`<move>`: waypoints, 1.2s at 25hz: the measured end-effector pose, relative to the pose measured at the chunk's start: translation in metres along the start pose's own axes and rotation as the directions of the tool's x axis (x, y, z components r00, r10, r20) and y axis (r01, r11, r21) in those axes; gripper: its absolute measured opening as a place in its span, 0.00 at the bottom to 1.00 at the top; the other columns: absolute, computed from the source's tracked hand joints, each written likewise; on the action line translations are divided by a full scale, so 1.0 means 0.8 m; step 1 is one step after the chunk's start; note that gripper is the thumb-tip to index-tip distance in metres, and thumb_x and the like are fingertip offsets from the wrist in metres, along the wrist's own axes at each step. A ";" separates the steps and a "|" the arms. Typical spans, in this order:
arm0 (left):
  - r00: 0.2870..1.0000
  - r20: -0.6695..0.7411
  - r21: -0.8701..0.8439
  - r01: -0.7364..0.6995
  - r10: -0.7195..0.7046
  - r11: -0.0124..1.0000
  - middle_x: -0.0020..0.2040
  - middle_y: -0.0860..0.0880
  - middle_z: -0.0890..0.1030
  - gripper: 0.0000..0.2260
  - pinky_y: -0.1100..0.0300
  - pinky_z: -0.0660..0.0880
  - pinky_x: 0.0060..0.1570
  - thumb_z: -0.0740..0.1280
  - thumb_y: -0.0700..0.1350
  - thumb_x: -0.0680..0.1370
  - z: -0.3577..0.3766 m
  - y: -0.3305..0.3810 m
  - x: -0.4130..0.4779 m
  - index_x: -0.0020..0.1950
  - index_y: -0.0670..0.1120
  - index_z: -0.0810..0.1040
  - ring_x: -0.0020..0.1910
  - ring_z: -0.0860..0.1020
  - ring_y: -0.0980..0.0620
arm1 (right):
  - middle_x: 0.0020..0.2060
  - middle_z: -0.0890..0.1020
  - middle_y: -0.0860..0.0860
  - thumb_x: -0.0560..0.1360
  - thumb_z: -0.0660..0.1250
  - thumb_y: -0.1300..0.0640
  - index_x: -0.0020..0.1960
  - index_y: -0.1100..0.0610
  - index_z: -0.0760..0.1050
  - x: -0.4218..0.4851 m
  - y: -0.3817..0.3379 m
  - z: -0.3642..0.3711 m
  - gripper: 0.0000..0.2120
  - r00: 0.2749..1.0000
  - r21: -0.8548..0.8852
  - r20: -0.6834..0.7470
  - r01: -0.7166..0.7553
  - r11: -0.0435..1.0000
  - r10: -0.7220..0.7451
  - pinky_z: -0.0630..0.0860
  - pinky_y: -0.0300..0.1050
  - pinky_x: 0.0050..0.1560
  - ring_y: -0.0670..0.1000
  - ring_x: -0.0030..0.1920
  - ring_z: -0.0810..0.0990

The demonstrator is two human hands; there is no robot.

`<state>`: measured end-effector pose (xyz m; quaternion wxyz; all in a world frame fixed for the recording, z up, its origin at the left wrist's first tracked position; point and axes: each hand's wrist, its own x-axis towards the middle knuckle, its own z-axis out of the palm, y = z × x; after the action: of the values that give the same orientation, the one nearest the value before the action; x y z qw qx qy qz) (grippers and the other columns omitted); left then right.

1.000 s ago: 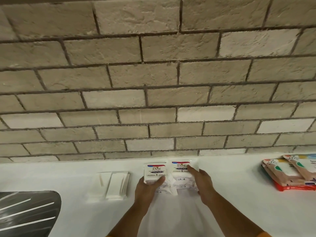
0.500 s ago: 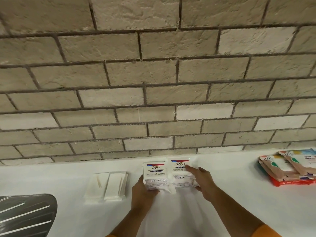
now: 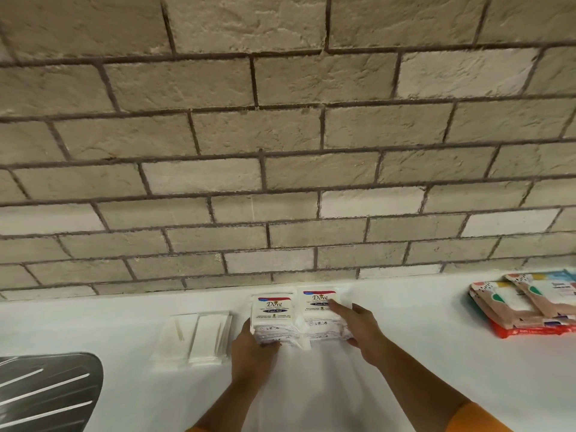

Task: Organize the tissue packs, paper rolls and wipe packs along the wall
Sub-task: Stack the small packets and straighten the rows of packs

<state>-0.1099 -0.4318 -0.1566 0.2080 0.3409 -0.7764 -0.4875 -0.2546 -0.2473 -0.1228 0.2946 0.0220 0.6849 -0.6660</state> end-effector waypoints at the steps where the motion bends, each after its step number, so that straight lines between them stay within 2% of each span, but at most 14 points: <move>1: 1.000 -0.009 0.007 0.006 -0.006 1.000 0.45 0.58 0.84 0.20 0.79 0.71 0.37 0.78 0.39 0.67 0.001 -0.001 0.000 0.57 0.50 0.82 0.42 0.80 0.63 | 0.47 0.89 0.50 0.72 0.77 0.45 0.55 0.52 0.83 -0.001 0.001 -0.003 0.16 0.999 -0.022 0.027 0.018 1.000 -0.018 0.79 0.53 0.59 0.56 0.52 0.87; 3: 1.000 -0.018 0.022 0.011 -0.011 1.000 0.47 0.55 0.85 0.20 0.80 0.70 0.36 0.78 0.39 0.67 0.003 -0.004 0.000 0.58 0.49 0.82 0.44 0.82 0.59 | 0.51 0.88 0.48 0.73 0.77 0.48 0.59 0.51 0.81 -0.010 0.006 -0.012 0.16 0.988 -0.050 0.120 0.103 0.993 -0.096 0.82 0.49 0.56 0.51 0.53 0.87; 5: 0.999 -0.035 0.054 -0.001 0.003 0.999 0.50 0.53 0.87 0.20 0.81 0.69 0.35 0.78 0.40 0.68 0.006 -0.005 0.000 0.59 0.48 0.82 0.45 0.81 0.58 | 0.53 0.88 0.45 0.71 0.80 0.55 0.62 0.49 0.79 -0.018 0.016 -0.023 0.21 0.955 -0.135 0.206 0.242 0.961 -0.211 0.81 0.39 0.51 0.45 0.53 0.86; 6: 0.999 -0.037 0.069 -0.009 0.012 0.998 0.51 0.52 0.87 0.20 0.82 0.68 0.35 0.78 0.40 0.68 0.007 -0.006 0.000 0.59 0.48 0.82 0.45 0.80 0.58 | 0.54 0.87 0.43 0.69 0.81 0.56 0.63 0.47 0.78 -0.019 0.022 -0.027 0.25 0.943 -0.199 0.219 0.294 0.935 -0.251 0.81 0.38 0.52 0.43 0.54 0.86; 8: 0.999 -0.028 0.088 -0.014 0.017 0.996 0.51 0.51 0.87 0.19 0.81 0.69 0.35 0.77 0.40 0.68 0.008 -0.007 0.002 0.59 0.47 0.83 0.45 0.81 0.56 | 0.54 0.87 0.41 0.69 0.82 0.55 0.63 0.45 0.77 -0.014 0.033 -0.031 0.25 0.939 -0.294 0.184 0.333 0.896 -0.289 0.80 0.38 0.56 0.39 0.54 0.84; 10: 1.000 -0.006 0.094 -0.001 0.002 0.996 0.51 0.53 0.87 0.19 0.81 0.69 0.35 0.77 0.41 0.68 0.006 -0.008 0.004 0.58 0.48 0.83 0.48 0.83 0.55 | 0.52 0.86 0.39 0.72 0.79 0.54 0.62 0.44 0.77 -0.008 0.036 -0.030 0.22 0.937 -0.350 0.132 0.350 0.869 -0.324 0.78 0.31 0.51 0.32 0.51 0.82; 11: 1.000 0.010 0.092 0.003 -0.004 0.996 0.50 0.54 0.87 0.19 0.81 0.69 0.36 0.78 0.43 0.68 0.005 -0.009 0.006 0.58 0.49 0.83 0.49 0.83 0.56 | 0.52 0.86 0.39 0.73 0.78 0.54 0.62 0.44 0.77 -0.004 0.039 -0.029 0.21 0.938 -0.372 0.103 0.344 0.862 -0.330 0.77 0.30 0.50 0.32 0.50 0.82; 14: 0.998 0.055 0.085 0.006 -0.010 0.996 0.49 0.57 0.86 0.21 0.82 0.68 0.38 0.79 0.47 0.66 0.001 -0.010 0.008 0.59 0.52 0.82 0.45 0.80 0.66 | 0.52 0.87 0.40 0.73 0.77 0.53 0.63 0.44 0.78 0.007 0.047 -0.030 0.20 0.937 -0.426 0.071 0.337 0.840 -0.341 0.80 0.40 0.55 0.38 0.51 0.84; 17: 0.998 0.069 0.092 -0.001 -0.006 0.996 0.49 0.60 0.85 0.23 0.83 0.68 0.39 0.79 0.51 0.64 0.001 -0.009 0.007 0.59 0.53 0.82 0.42 0.78 0.69 | 0.52 0.86 0.40 0.74 0.76 0.53 0.62 0.44 0.77 0.011 0.050 -0.030 0.18 0.933 -0.447 0.042 0.336 0.829 -0.357 0.77 0.35 0.50 0.41 0.53 0.84; 19: 0.997 0.071 0.095 -0.005 -0.002 0.995 0.47 0.61 0.84 0.23 0.83 0.68 0.38 0.80 0.52 0.64 0.002 -0.010 0.007 0.58 0.54 0.82 0.42 0.77 0.71 | 0.52 0.86 0.40 0.75 0.75 0.55 0.62 0.45 0.77 0.010 0.049 -0.028 0.17 0.931 -0.445 0.031 0.338 0.829 -0.363 0.75 0.32 0.46 0.40 0.52 0.83; 21: 0.998 0.069 0.093 0.003 -0.009 0.996 0.46 0.61 0.84 0.23 0.82 0.70 0.37 0.80 0.53 0.64 0.003 -0.011 0.008 0.57 0.53 0.83 0.42 0.79 0.69 | 0.52 0.86 0.40 0.75 0.75 0.56 0.63 0.45 0.77 0.010 0.049 -0.027 0.18 0.932 -0.431 0.024 0.337 0.837 -0.363 0.76 0.32 0.47 0.39 0.51 0.83; 23: 0.998 0.063 0.086 0.007 -0.013 0.996 0.46 0.60 0.85 0.23 0.80 0.70 0.37 0.80 0.53 0.64 0.005 -0.011 0.008 0.58 0.53 0.83 0.44 0.81 0.64 | 0.52 0.86 0.39 0.74 0.75 0.55 0.63 0.44 0.77 0.011 0.051 -0.029 0.19 0.933 -0.425 0.027 0.337 0.840 -0.360 0.79 0.38 0.52 0.41 0.53 0.84; 27: 0.999 0.046 0.064 -0.020 0.017 0.998 0.46 0.62 0.84 0.22 0.82 0.69 0.39 0.80 0.52 0.64 0.008 -0.010 0.008 0.58 0.54 0.83 0.43 0.79 0.70 | 0.53 0.86 0.38 0.69 0.80 0.48 0.64 0.40 0.75 0.010 0.055 -0.037 0.26 0.937 -0.431 0.054 0.335 0.838 -0.346 0.79 0.40 0.55 0.39 0.53 0.84; 30: 0.999 0.050 0.065 -0.015 0.012 0.998 0.47 0.61 0.85 0.22 0.80 0.71 0.41 0.80 0.53 0.64 0.008 -0.013 0.009 0.57 0.54 0.84 0.45 0.81 0.66 | 0.54 0.86 0.37 0.66 0.80 0.42 0.64 0.39 0.75 0.010 0.055 -0.038 0.29 0.939 -0.431 0.071 0.333 0.839 -0.337 0.80 0.44 0.58 0.39 0.53 0.84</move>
<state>-0.1157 -0.4361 -0.1689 0.1806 0.3300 -0.7992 -0.4688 -0.2540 -0.2172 -0.1678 0.1686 -0.1621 0.8108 -0.5365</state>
